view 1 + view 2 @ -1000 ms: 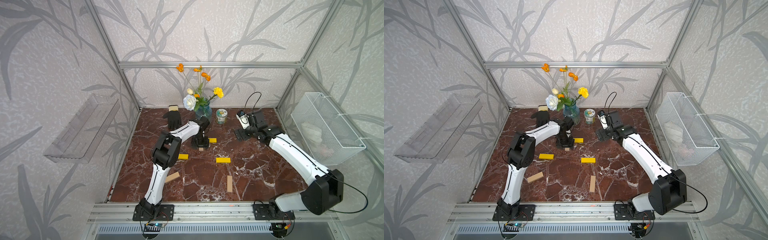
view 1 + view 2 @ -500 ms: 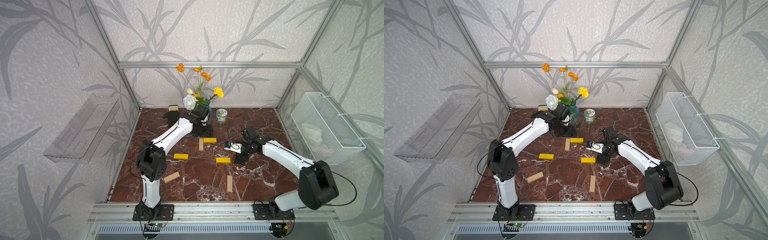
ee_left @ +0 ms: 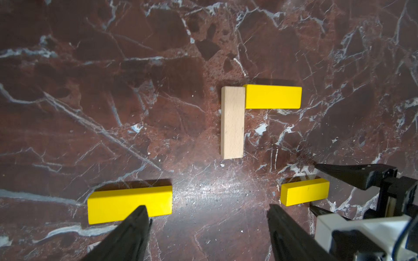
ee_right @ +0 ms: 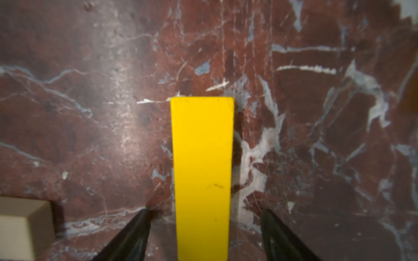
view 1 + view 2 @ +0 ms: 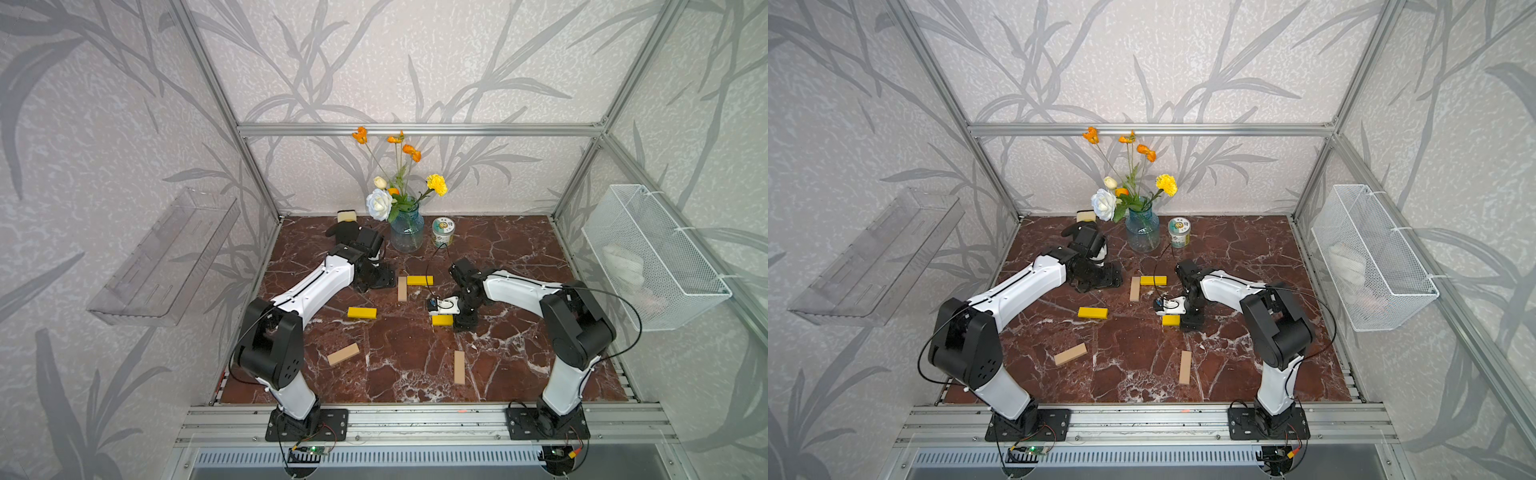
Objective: Assemble the number 6 with building blocks
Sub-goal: Pick up the building block from the center of the board, then assemble the building block at the center of the board.
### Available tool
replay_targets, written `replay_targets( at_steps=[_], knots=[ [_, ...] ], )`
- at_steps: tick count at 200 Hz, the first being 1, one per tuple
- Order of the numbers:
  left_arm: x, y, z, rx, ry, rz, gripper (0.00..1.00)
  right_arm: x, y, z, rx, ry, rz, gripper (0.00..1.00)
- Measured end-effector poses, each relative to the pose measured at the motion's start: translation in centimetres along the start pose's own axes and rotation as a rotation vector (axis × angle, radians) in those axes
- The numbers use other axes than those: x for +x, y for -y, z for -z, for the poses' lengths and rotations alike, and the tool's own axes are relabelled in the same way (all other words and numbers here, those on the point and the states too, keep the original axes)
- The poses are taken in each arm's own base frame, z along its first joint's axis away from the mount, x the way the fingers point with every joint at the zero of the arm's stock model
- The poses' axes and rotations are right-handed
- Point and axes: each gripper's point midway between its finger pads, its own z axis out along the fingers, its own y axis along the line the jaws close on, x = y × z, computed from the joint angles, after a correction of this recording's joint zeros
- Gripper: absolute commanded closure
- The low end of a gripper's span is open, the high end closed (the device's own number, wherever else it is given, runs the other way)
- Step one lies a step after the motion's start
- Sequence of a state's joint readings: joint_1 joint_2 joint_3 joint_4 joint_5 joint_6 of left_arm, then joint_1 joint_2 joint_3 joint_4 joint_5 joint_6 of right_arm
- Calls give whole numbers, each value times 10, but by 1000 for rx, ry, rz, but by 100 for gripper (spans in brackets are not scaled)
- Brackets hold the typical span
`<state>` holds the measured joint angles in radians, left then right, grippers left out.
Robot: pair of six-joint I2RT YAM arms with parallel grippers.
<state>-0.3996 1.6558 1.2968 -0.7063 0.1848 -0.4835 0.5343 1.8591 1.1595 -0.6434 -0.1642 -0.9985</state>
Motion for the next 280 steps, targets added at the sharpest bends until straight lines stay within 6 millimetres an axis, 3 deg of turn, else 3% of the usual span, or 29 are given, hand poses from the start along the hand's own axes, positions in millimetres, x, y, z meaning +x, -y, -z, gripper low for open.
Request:
replay_targets(
  at_steps=[19,37,113,172,215,253,280],
  knots=[
    [-3,-5,5,3,19,21,17,-6,11,-2,13,-19,-12,77],
    [-9,-10,9,4,40,35,17,-14,21,-1,47,-19,-61,100],
    [-12,-26,6,-11,44,69,17,-32,26,2,70,23,-382,100],
    [-12,-28,5,-7,38,74,17,-42,66,30,197,28,-820,100],
    [-12,-30,4,-6,35,81,17,-39,61,27,175,29,-1030,100],
    [-8,-35,0,-12,26,89,17,-37,46,15,154,9,-1024,100],
    [-2,-41,-5,-20,10,99,17,-51,15,0,172,-32,-758,100]
  ],
)
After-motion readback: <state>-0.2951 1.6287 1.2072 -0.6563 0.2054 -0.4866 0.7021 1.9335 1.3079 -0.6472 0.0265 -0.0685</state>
